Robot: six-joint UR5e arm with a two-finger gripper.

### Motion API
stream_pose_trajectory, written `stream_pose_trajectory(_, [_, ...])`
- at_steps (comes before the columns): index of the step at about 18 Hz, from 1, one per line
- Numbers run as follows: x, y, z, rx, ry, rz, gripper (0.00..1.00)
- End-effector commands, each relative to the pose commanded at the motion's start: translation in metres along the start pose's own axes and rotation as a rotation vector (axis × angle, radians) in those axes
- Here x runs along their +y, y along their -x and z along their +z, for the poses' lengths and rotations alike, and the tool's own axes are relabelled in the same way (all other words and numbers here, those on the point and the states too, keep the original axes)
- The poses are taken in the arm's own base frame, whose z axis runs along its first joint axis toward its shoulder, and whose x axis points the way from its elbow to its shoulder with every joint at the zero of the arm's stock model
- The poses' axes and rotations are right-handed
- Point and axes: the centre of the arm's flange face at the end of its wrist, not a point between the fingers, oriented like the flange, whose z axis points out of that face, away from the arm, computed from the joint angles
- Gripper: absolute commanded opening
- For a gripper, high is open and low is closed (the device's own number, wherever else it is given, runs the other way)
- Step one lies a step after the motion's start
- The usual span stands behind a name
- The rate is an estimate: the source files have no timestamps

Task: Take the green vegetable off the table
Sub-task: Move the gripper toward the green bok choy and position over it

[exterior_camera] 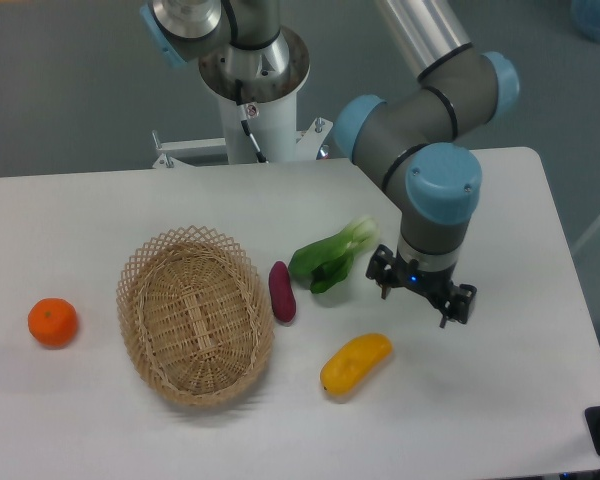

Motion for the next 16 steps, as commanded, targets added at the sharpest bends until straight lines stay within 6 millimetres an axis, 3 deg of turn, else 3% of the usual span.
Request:
stream_pose_trajectory(6, [0.018, -0.029, 0.022, 0.048, 0.022, 0.117, 1.00])
stream_pose_trajectory(10, [0.032, -0.029, 0.031, 0.071, 0.032, 0.131, 1.00])
stream_pose_trajectory(16, [0.066, -0.049, 0.041, 0.115, 0.037, 0.212, 1.00])
